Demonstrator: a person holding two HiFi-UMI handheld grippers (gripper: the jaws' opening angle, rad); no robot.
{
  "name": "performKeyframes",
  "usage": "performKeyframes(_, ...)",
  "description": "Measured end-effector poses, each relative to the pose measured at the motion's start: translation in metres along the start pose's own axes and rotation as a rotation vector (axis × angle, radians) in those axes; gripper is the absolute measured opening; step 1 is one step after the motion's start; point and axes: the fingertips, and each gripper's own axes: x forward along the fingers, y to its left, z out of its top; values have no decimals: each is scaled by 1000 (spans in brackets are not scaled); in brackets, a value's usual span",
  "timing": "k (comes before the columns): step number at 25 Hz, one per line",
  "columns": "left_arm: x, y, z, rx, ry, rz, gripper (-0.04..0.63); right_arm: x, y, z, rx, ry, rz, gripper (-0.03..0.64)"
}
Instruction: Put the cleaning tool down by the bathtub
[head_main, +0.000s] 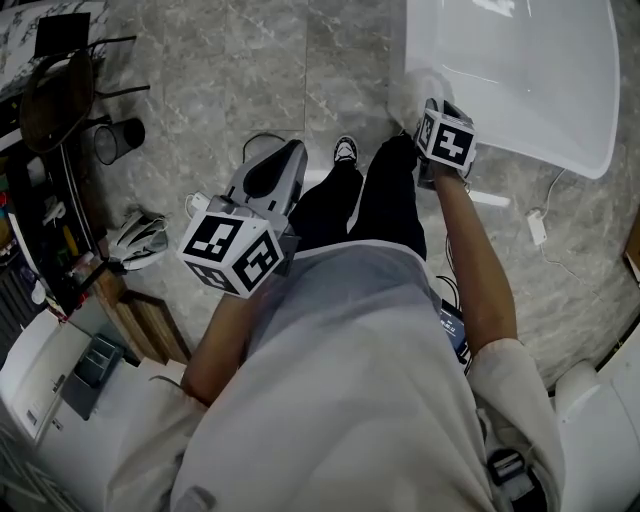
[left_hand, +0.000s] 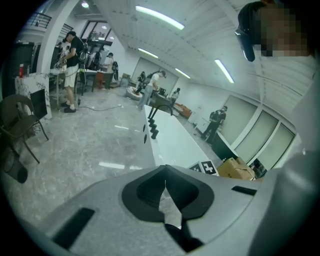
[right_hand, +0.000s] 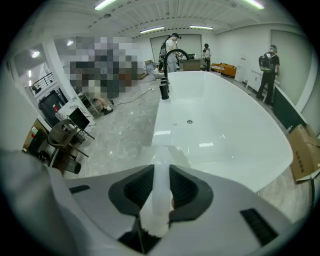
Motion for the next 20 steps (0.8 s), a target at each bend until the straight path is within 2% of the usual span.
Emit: performKeyframes(20,-1,5,6,-1,-10,-2,9,9,1,-14,-20,59,15,86)
